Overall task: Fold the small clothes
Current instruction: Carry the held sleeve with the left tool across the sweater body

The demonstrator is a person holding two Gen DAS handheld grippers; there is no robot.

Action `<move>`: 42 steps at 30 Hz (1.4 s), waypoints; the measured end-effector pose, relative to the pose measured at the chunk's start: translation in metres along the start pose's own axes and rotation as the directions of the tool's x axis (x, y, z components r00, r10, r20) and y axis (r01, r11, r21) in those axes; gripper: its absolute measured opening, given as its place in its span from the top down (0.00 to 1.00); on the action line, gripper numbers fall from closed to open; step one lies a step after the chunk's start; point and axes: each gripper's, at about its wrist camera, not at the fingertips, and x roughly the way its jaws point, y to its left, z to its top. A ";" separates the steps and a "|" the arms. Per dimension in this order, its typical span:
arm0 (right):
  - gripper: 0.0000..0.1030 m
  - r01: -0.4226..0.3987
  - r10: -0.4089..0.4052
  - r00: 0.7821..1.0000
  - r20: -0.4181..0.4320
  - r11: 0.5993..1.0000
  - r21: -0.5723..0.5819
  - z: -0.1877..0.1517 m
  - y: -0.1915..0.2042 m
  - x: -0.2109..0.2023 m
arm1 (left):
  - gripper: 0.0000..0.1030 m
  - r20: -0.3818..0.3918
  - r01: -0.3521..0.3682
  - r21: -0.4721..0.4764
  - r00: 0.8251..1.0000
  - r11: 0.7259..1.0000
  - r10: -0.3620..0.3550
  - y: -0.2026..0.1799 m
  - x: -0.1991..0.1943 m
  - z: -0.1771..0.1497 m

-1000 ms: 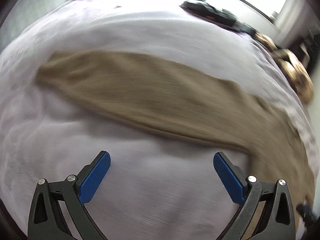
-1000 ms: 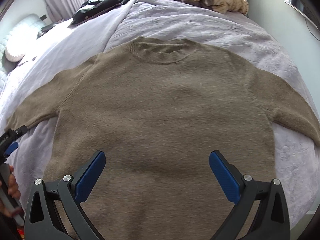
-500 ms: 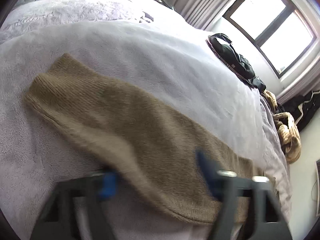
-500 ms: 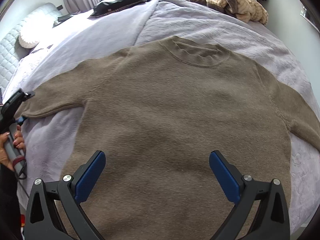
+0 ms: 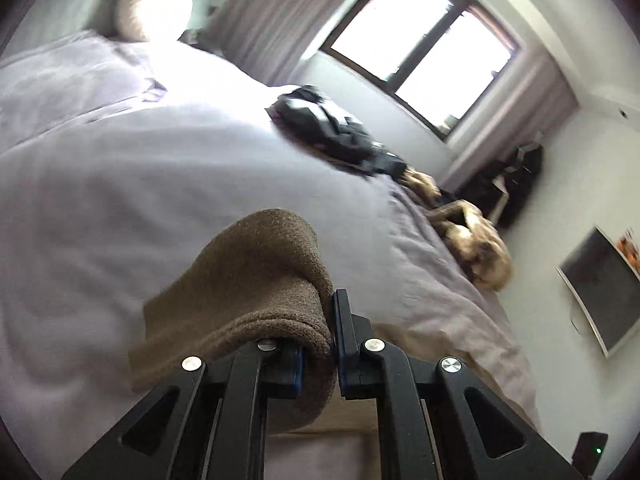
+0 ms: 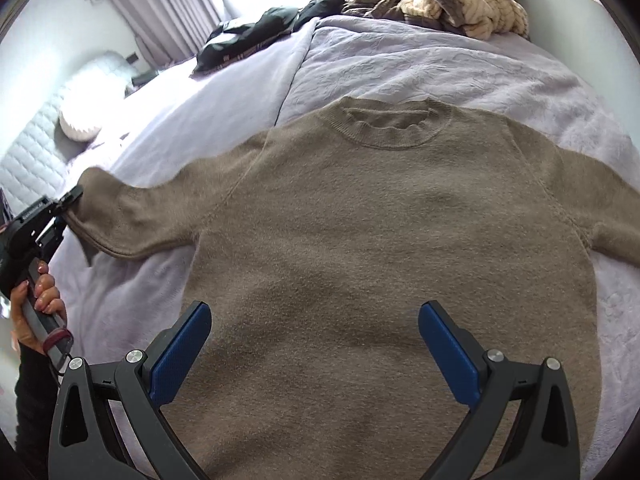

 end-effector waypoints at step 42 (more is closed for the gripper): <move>0.00 0.425 -0.354 0.901 0.250 0.608 -0.670 0.061 0.039 0.085 | 0.18 -0.380 -0.176 0.280 0.882 0.944 0.277 -0.081 0.133 -0.071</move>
